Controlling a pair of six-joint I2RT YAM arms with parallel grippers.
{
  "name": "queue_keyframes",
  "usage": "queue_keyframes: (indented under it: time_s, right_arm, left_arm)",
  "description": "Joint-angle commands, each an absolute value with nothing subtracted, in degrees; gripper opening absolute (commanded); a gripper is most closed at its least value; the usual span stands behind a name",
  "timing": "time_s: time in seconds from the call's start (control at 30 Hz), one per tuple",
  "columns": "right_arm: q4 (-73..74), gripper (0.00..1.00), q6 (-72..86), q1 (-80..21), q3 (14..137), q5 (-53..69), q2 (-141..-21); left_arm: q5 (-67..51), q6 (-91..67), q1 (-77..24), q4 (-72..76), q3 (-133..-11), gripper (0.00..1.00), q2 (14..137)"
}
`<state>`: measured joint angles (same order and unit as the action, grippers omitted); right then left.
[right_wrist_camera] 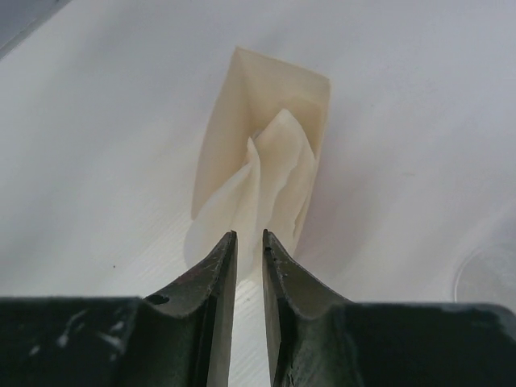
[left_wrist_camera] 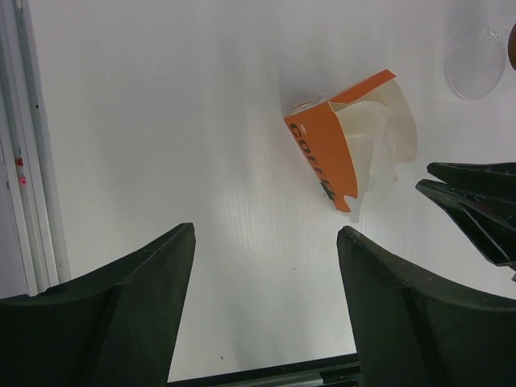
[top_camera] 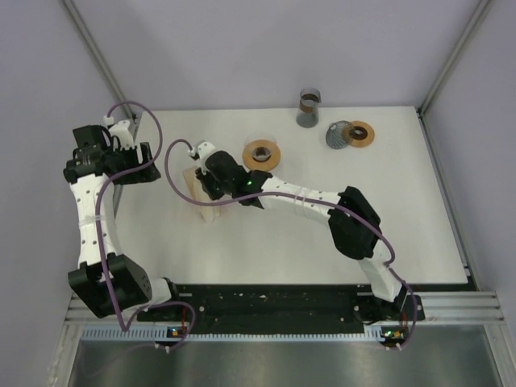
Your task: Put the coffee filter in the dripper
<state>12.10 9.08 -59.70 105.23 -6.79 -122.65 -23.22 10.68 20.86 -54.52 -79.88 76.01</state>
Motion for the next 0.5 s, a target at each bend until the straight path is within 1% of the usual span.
queue_keyframes:
  time_s: [0.0, 0.1, 0.27, 0.47]
  right_arm:
    - [10.37, 0.21, 10.63, -60.21, 104.41, -3.7, -122.08]
    - [10.37, 0.23, 10.63, -60.29, 105.03, -3.86, -123.48]
    - [11.07, 0.24, 10.28, -60.29, 106.69, -1.67, -125.94]
    - [14.15, 0.27, 10.2, -60.21, 109.07, -5.1, -128.58]
  left_arm:
    - [-24.7, 11.6, 21.09, -52.65, -79.63, 0.77, 74.62]
    - [-24.79, 11.6, 21.18, -52.65, -79.54, 0.77, 74.71]
    - [-25.22, 11.6, 21.09, -52.73, -79.37, 0.77, 74.62]
    - [-25.49, 11.69, 21.09, -52.73, -79.28, 0.77, 74.62]
